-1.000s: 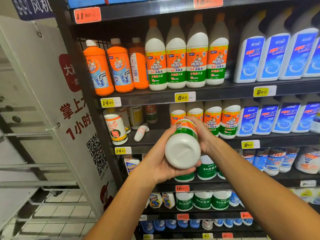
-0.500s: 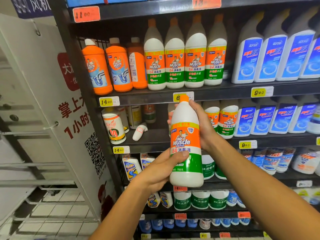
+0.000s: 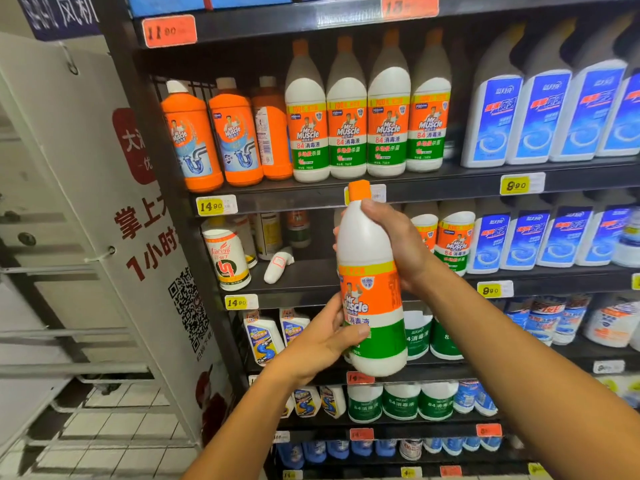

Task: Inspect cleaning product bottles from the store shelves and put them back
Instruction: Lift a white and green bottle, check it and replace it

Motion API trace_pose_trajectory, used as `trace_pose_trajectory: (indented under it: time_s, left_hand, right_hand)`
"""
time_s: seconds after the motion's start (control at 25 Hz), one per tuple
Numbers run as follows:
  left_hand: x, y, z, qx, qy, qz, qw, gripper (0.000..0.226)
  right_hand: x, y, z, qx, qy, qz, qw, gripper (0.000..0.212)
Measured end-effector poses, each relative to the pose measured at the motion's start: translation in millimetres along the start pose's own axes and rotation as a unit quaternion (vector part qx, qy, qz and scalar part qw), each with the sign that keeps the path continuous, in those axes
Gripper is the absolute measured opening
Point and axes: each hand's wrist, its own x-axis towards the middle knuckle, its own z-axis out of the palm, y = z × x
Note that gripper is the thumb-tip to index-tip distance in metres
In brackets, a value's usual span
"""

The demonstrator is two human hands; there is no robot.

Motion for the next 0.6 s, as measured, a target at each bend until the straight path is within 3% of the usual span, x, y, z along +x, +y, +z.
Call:
trace_pose_trajectory:
  time_s: [0.12,0.28,0.36,0.48,0.6]
  left_hand:
    - [2.7,-10.3,5.6,-0.007,0.046,0.019,0.999,0.063]
    - [13.1,-20.5,24.2,-0.006,0.124,0.048,0.991,0.059]
    - [16.2,-23.9,23.1,-0.022,0.153,0.059,0.986,0.058]
    - [13.6,-24.4,11.4,-0.086,0.120,0.071,0.986,0.071]
    - [11.3,-25.8,5.4,-0.198,0.024,0.036,0.979,0.097]
  right_hand:
    - [-1.1,-3.5,4.5,-0.128,0.116,-0.051,0.984,0.024]
    - [2.1,1.2,14.8,-0.159,0.203,-0.039,0.966,0.034]
    - [2.2,1.5,16.5,-0.182,0.181,-0.039,0.966,0.037]
    - [2.7,-8.2,4.7,-0.211,0.103,-0.010,0.972,0.039]
    - [1.6,-11.9,-4.6,-0.042,0.025,0.072,0.996,0.038]
